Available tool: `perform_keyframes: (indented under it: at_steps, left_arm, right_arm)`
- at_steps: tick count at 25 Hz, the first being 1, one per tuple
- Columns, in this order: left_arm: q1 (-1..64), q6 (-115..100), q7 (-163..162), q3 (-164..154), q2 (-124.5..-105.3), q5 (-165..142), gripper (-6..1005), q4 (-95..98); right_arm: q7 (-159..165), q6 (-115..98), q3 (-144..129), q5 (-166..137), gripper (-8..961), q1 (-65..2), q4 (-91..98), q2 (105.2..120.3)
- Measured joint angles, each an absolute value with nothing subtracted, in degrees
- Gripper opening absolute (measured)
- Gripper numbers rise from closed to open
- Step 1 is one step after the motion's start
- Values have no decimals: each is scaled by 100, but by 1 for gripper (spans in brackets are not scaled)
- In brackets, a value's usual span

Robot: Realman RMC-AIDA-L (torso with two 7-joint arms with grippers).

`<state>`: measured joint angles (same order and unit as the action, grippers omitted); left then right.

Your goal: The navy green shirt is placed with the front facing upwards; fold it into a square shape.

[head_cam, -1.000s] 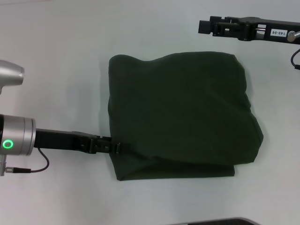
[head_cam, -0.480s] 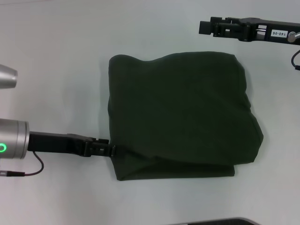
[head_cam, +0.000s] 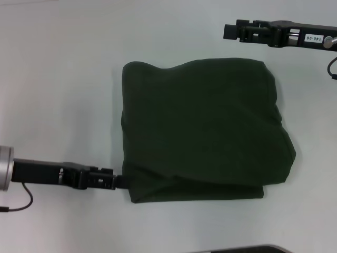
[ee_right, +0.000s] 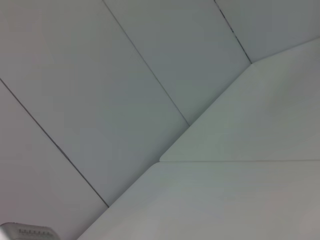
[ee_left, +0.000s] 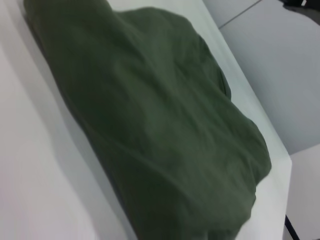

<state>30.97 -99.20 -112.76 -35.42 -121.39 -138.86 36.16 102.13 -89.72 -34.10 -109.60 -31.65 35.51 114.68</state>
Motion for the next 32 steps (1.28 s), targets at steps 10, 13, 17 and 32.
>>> perform_keyframes:
  at_steps: [10, 13, 17, 32]
  left_arm:
    - [3085, -9939, -11294, -3604, -12168, -14056, 918, 3588]
    - [3085, -9915, -11294, -3604, -12170, -14070, 917, 3574]
    - [3107, -9910, -11294, -3609, -12178, -14079, 917, 3554]
    - [3261, -9575, -11343, -3646, -12222, -14037, 918, 3532]
  right_arm:
    - [10213, -8978, -3410, -10960, 894, -3164, 3551, 11466]
    - [10215, -8980, -3410, -10960, 894, -3166, 3551, 11468]
    - [10234, -8982, -3410, -10960, 895, -3169, 3551, 11469]
    - [10274, -9018, -3410, -10960, 894, -3193, 3551, 11451]
